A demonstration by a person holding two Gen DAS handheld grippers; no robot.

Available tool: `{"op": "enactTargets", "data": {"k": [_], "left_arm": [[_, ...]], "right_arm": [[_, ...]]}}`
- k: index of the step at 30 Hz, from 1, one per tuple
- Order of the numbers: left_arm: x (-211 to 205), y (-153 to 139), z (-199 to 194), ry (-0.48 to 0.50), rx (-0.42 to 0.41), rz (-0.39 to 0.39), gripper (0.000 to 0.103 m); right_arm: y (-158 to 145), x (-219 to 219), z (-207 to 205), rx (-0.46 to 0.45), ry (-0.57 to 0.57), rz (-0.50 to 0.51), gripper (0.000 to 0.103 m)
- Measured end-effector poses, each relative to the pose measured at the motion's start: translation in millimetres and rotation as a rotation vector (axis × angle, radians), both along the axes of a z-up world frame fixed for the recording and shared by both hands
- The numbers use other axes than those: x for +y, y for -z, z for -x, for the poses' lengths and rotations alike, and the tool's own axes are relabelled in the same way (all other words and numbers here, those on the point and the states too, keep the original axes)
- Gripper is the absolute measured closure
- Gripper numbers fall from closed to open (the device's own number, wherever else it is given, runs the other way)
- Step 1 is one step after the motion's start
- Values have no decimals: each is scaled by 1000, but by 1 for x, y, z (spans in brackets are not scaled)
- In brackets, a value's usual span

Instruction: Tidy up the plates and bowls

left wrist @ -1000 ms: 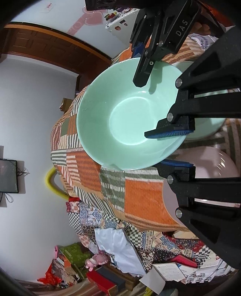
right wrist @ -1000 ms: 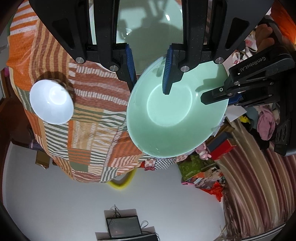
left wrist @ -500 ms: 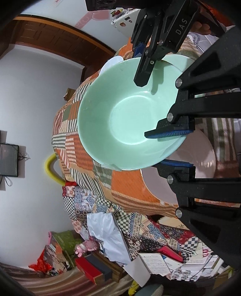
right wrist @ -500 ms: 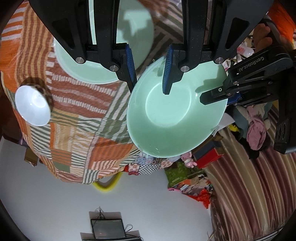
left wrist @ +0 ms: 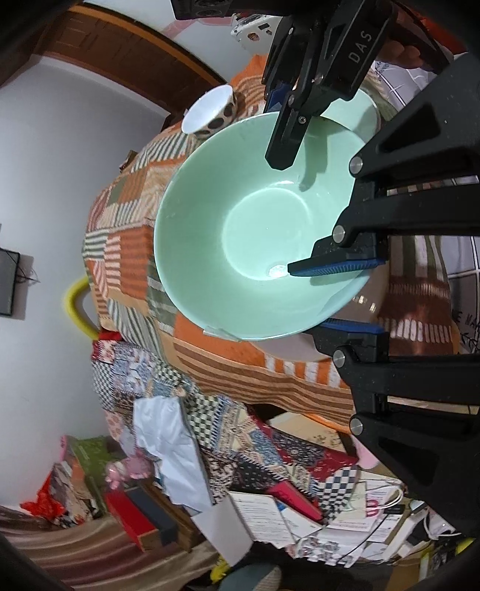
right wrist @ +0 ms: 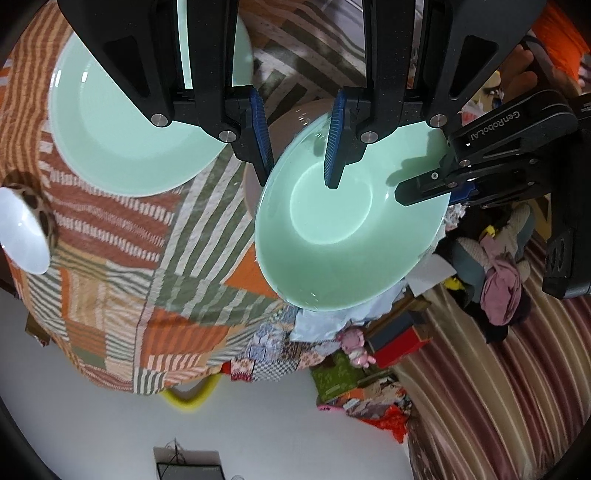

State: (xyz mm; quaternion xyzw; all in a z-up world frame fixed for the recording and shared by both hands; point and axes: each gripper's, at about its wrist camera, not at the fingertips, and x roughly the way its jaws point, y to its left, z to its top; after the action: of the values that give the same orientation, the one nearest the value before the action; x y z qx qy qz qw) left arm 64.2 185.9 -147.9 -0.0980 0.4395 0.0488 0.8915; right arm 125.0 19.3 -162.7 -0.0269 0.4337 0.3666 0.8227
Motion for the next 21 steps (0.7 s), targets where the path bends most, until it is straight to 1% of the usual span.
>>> {"op": "enactTargets", "data": {"k": [11,17,21], "left_arm": [[19,35,-1,-33,70,40,82],[19,40,0,-42,64,14,82],[20,42,-4,-45,71,16,82]], "right_arm": [[27,18,-2,84,-29,43,77],[36,21,-4,110,-38,56,77],[37,22,-7,112,-36,52,77]]}}
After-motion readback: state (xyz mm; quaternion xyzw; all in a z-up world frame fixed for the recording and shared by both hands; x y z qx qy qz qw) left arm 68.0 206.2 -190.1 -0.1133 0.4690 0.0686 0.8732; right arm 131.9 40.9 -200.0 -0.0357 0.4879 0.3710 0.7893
